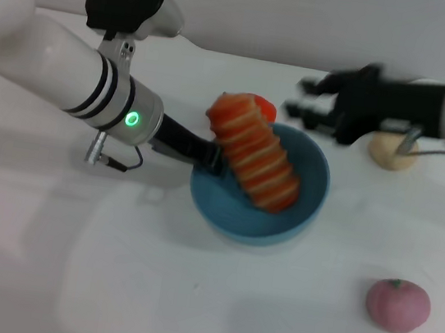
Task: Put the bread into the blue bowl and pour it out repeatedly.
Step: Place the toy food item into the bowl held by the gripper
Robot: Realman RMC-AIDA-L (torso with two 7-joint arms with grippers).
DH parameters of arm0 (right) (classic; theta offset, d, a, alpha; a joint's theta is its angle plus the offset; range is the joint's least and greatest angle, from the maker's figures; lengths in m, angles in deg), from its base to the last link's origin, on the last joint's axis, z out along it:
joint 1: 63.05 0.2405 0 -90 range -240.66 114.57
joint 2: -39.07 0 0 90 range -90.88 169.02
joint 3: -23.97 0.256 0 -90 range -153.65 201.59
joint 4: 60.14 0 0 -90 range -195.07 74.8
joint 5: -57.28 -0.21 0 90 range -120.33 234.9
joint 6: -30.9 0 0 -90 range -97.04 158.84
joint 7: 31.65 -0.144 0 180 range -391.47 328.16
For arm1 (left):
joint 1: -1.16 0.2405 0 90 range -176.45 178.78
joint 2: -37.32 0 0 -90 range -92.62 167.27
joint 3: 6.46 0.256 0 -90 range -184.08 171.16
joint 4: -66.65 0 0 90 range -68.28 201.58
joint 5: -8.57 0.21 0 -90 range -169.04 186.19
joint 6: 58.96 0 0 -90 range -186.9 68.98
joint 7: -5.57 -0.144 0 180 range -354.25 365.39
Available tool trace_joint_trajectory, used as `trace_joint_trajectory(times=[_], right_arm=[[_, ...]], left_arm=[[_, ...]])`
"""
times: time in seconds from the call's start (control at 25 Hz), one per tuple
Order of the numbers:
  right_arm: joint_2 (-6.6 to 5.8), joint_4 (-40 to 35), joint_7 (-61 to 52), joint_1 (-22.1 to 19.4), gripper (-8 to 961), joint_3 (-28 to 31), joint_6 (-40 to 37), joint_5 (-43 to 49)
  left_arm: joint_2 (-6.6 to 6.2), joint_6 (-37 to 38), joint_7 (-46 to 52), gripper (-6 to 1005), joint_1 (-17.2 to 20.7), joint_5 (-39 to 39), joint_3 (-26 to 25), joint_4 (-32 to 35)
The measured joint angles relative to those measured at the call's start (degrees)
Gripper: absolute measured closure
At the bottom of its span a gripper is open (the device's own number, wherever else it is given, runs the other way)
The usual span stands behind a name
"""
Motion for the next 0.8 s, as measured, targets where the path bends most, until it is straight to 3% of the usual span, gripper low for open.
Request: trace_joint_trajectory(times=[0.08, 0.28, 0.48, 0.6, 0.8], right_arm=[[0.13, -0.21, 0.02, -1.40, 545, 3.39, 1.24, -2.97], [-0.50, 8.02, 6.52, -6.17, 547, 12.00, 8.85, -23.70], [-0.50, 16.38, 18.29, -11.78, 549, 19.40, 8.64, -40.30], [-0.59, 21.71, 20.69, -13.98, 550, 23.53, 8.61, -46.26], [-0.61, 27.71, 21.43, -16.88, 552, 33.21, 7.28, -47.61]], left_arm=[[-0.04, -1.21, -0.05, 1000, -0.10, 0.91, 0.17, 0.63], [0.27, -5.79, 0.09, 1001, -0.43, 5.84, 1.94, 3.31], [0.32, -12.00, 0.49, 1000, -2.09, 8.96, 5.27, 3.29], [0.36, -13.80, 0.55, 1000, -4.06, 10.78, 5.33, 1.85], [0.54, -19.59, 0.62, 1001, -5.56, 14.49, 7.52, 1.06]])
